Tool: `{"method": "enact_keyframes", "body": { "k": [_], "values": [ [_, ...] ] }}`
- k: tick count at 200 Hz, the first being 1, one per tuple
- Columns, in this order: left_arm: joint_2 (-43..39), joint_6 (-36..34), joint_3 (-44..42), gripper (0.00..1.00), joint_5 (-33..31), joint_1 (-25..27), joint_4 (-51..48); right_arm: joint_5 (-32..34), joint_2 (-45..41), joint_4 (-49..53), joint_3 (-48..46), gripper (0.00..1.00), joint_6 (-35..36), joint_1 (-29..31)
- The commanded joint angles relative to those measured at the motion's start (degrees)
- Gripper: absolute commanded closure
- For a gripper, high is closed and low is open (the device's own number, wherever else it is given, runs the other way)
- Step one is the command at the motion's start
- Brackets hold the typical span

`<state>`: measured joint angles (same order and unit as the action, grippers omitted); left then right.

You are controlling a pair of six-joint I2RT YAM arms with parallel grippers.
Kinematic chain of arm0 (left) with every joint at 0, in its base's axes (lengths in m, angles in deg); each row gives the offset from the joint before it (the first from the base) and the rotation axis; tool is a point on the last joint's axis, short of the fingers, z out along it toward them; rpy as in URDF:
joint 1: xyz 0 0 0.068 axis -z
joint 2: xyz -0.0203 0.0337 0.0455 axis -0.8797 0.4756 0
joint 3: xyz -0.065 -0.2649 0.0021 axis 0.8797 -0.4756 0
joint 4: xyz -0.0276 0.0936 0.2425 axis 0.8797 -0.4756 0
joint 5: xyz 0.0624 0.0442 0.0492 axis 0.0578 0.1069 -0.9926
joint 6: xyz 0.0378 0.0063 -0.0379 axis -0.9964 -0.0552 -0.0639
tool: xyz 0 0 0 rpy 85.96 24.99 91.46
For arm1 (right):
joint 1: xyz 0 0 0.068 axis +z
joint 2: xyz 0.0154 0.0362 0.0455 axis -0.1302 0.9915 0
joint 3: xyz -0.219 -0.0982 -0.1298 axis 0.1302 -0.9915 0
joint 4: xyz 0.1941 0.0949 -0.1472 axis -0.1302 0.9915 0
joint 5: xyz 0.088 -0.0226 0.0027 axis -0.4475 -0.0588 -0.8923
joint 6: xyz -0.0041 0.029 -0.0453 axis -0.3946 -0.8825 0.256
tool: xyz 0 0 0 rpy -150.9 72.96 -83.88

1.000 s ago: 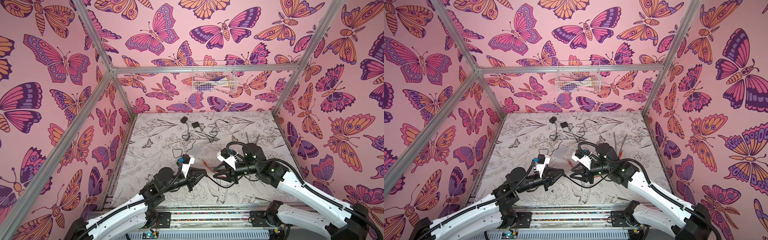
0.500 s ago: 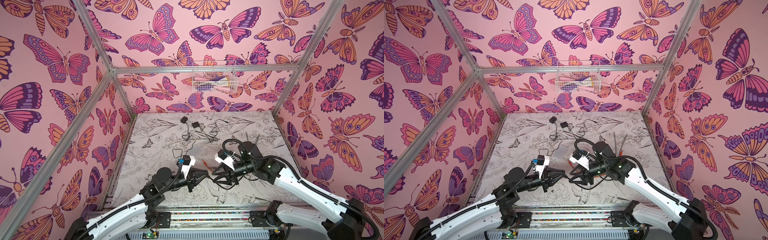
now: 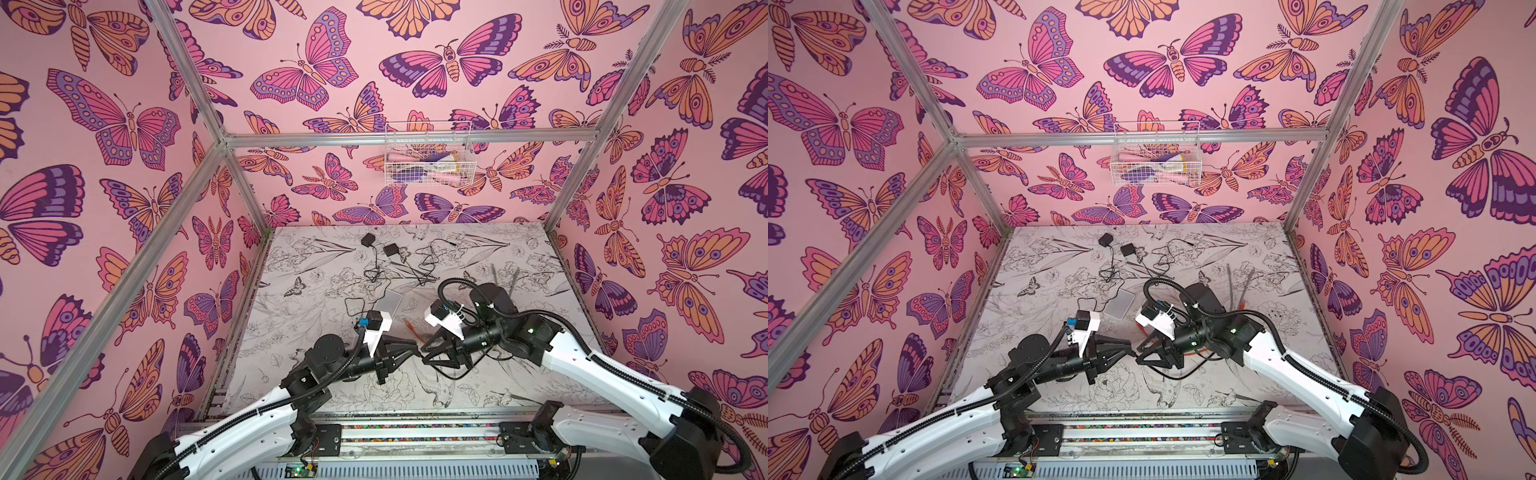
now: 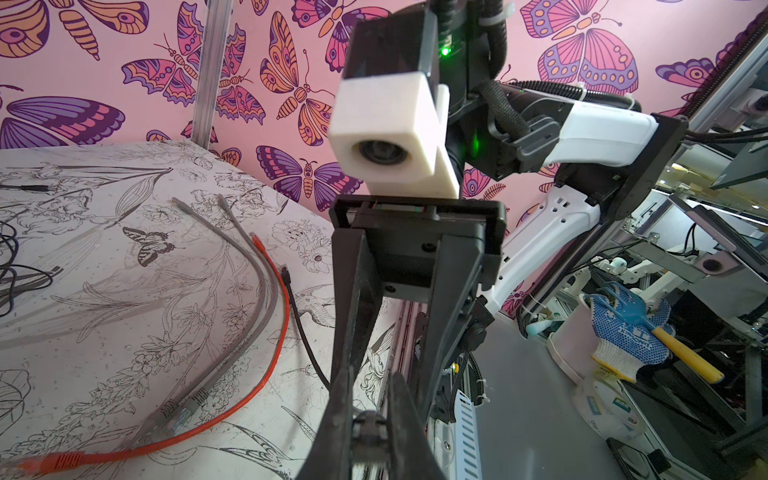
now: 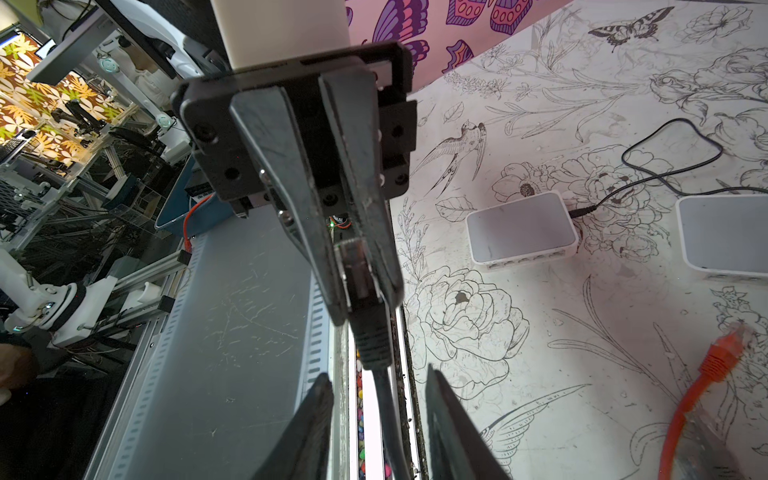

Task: Insert the plug into the switch port

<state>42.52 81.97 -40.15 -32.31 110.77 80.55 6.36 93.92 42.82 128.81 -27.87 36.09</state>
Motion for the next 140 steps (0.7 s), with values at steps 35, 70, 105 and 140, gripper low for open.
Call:
{"method": "enact_keyframes", "body": {
  "k": [35,70,105,140],
  "values": [
    [0.1,-0.5,-0.6,1.0,0.4,0.1,3.0,-0.4,1.3,-1.7,1.0,0.68,2.1,1.4],
    [0.7,-0.5,-0.3,1.0,0.2,0.1,3.2,-0.2,0.8,-1.6,0.9,0.79,2.1,1.6],
    [0.9,-0.4,-0.3,1.0,-0.4,0.1,3.2,0.3,0.6,-1.7,0.6,0.85,1.8,1.8],
    [0.4,0.0,-0.5,1.0,-0.6,0.1,3.5,0.8,0.5,-1.9,0.4,0.86,1.5,2.1]
  ]
}}
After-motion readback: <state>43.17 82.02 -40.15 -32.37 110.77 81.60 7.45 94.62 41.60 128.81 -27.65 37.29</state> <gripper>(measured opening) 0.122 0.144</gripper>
